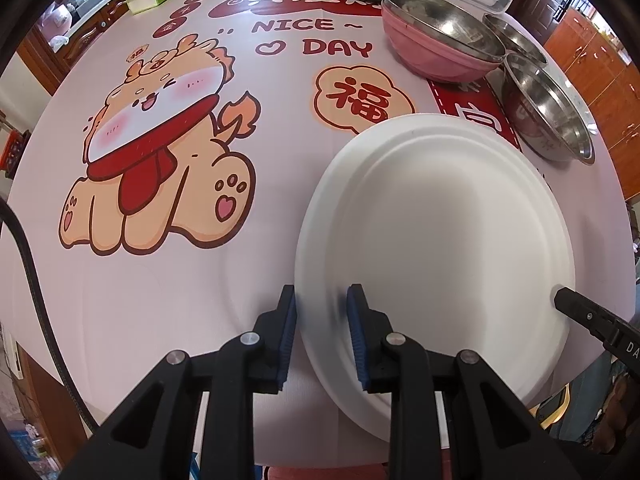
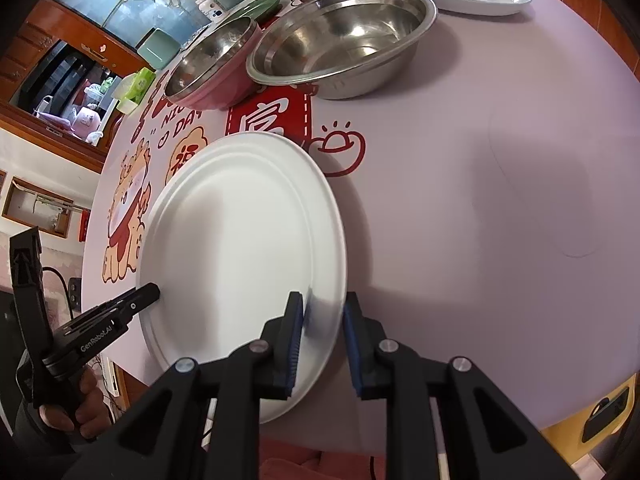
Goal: Organize plates and bowls
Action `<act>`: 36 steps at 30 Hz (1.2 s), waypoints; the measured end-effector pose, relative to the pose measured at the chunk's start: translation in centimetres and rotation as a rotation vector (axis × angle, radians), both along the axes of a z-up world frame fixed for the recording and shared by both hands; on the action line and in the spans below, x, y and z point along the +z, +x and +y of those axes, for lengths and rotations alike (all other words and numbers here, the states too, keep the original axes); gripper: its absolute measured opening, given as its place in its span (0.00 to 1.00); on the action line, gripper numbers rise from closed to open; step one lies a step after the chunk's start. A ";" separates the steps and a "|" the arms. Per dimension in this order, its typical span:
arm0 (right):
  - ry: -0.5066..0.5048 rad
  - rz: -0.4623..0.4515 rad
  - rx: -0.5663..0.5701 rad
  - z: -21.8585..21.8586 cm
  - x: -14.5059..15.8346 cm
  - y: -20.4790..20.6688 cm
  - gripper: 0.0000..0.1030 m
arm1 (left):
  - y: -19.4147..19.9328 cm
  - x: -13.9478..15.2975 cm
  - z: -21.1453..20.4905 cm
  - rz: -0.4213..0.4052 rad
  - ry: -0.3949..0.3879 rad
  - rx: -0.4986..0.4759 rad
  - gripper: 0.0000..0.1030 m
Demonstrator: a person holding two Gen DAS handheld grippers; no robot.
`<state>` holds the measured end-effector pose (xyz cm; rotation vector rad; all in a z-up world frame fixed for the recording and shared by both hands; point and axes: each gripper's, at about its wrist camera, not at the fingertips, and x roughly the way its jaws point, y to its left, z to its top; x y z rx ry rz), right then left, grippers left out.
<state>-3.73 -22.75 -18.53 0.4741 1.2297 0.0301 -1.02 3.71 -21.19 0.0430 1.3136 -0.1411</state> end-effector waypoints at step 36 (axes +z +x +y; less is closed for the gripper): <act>-0.092 -0.212 -0.193 -1.6 7.1 -2.0 0.44 | 1.9 7.0 2.7 -0.164 -0.037 -0.068 0.55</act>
